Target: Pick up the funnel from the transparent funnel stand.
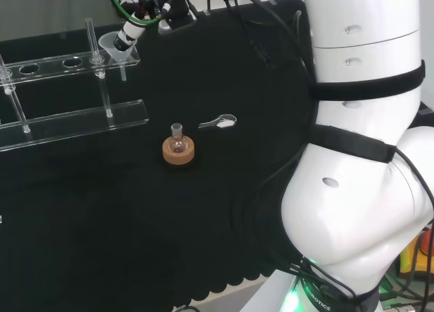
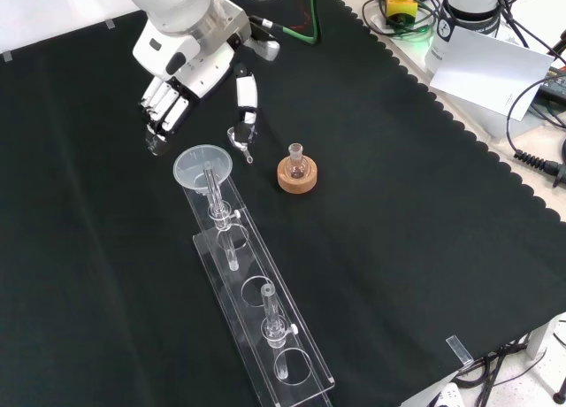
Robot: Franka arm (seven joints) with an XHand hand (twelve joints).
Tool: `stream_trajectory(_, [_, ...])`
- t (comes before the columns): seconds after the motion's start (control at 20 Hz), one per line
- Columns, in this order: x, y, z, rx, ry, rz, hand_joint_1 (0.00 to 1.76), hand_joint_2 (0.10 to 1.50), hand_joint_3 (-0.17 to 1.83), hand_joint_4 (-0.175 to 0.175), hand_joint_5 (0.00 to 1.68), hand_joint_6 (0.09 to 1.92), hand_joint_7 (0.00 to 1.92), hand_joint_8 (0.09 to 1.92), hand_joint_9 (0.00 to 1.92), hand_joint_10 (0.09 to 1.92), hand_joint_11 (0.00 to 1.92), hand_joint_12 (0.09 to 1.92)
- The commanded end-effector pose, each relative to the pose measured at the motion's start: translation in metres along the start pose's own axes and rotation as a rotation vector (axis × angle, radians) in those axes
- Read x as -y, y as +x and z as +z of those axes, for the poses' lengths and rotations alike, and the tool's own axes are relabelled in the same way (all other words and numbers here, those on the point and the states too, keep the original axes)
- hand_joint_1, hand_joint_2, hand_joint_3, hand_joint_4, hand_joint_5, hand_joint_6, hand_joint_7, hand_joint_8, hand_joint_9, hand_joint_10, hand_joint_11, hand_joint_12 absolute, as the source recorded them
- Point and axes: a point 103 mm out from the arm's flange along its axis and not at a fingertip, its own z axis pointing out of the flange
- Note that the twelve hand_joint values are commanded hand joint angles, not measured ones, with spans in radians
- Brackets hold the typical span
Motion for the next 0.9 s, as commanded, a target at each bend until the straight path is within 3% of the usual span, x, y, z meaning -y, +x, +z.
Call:
stream_trajectory(0.05, [-0.004, 0.001, 0.007, 0.006, 0.021, -0.018, 0.47, 0.77, 0.23, -0.031, 0.09, 0.09, 0.00, 0.65, 0.15, 0.81, 0.21, 1.44])
stream_trajectory(0.9, [-0.019, 0.013, 0.012, 0.015, 0.037, -0.047, 0.45, 0.76, 0.21, -0.027, 0.07, 0.09, 0.00, 0.53, 0.09, 0.84, 0.20, 1.45])
